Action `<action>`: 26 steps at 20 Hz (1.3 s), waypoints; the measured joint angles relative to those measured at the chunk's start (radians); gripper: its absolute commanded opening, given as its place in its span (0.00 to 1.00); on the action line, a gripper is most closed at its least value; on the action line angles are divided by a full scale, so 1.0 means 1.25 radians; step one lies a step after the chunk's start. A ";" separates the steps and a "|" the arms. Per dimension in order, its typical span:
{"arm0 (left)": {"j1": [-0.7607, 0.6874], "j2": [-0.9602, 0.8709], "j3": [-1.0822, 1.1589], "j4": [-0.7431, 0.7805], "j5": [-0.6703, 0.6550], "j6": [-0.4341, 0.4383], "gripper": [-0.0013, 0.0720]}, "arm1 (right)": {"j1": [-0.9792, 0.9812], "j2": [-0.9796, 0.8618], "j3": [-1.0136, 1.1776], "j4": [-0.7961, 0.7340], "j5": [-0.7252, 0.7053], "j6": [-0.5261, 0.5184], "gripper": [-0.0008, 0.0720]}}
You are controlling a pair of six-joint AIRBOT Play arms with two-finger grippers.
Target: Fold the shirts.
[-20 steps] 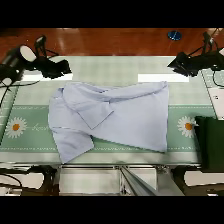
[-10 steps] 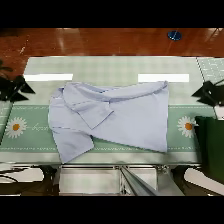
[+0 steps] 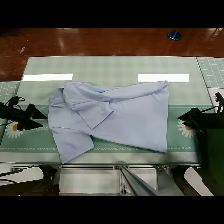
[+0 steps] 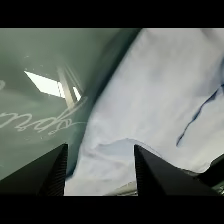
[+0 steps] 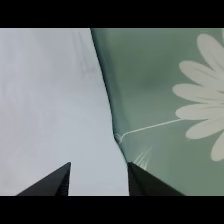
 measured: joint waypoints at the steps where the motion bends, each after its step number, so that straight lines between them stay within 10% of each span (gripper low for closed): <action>1: -0.012 -0.006 -0.009 -0.005 0.007 0.008 0.70 | -0.001 0.004 -0.006 0.001 0.000 -0.001 0.57; 5: -0.074 -0.029 -0.027 -0.011 0.036 0.029 0.64 | -0.002 0.011 -0.017 0.004 -0.004 -0.003 0.57; 7: -0.106 -0.037 -0.029 -0.009 0.052 0.043 0.04 | -0.002 0.013 -0.019 0.001 -0.009 -0.002 0.57; 26: -0.149 -0.045 -0.029 -0.010 0.070 0.114 0.04 | 0.179 -0.043 -0.184 -0.141 0.045 0.128 0.56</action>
